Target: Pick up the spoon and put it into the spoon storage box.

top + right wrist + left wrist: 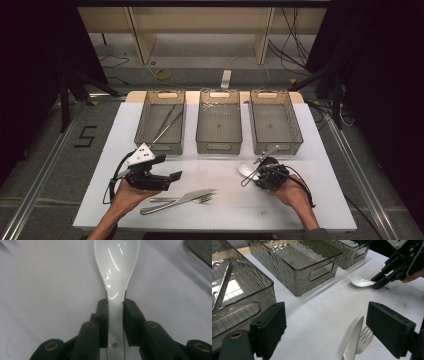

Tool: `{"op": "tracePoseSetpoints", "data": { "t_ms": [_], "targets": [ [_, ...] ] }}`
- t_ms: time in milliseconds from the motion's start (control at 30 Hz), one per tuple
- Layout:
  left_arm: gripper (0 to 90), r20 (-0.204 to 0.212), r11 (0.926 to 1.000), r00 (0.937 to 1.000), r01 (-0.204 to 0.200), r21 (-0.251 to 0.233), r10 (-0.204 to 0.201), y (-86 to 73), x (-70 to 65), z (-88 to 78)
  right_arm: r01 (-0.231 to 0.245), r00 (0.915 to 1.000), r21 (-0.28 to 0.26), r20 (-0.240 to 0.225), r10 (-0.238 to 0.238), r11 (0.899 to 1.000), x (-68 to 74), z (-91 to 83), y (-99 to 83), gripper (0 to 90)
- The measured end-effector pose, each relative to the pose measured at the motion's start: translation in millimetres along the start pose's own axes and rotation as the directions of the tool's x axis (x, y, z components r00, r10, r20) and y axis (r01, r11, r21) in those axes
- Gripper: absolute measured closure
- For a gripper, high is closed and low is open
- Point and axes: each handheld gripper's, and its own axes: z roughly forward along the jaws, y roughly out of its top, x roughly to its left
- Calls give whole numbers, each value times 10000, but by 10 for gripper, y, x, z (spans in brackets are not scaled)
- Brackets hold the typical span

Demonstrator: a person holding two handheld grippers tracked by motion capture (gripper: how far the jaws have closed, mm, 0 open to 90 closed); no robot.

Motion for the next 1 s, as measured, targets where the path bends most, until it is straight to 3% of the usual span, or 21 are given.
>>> {"op": "tracePoseSetpoints", "data": {
  "t_ms": [300, 433, 800, 1000],
  "targets": [
    [156, 38, 9999, 9999, 110, -62, -110, 1, 8, -4, -138, 9988, -1059, -474, 89, 9943, -20, -186, 23, 766],
    [156, 89, 9997, 9998, 195, -165, -194, 4, 6, -6, -131, 9990, -1514, -450, 64, 9884, -37, -294, 102, 766],
    [156, 95, 9994, 9997, 234, -245, -232, 8, 13, -14, -176, 9996, -2652, -262, 110, 9640, -133, -485, 590, 765],
    [156, 96, 9994, 9997, 222, -278, -220, 7, 3, -14, -146, 9998, -2883, -166, 102, 9574, -146, -469, 867, 765]
  ]
}}
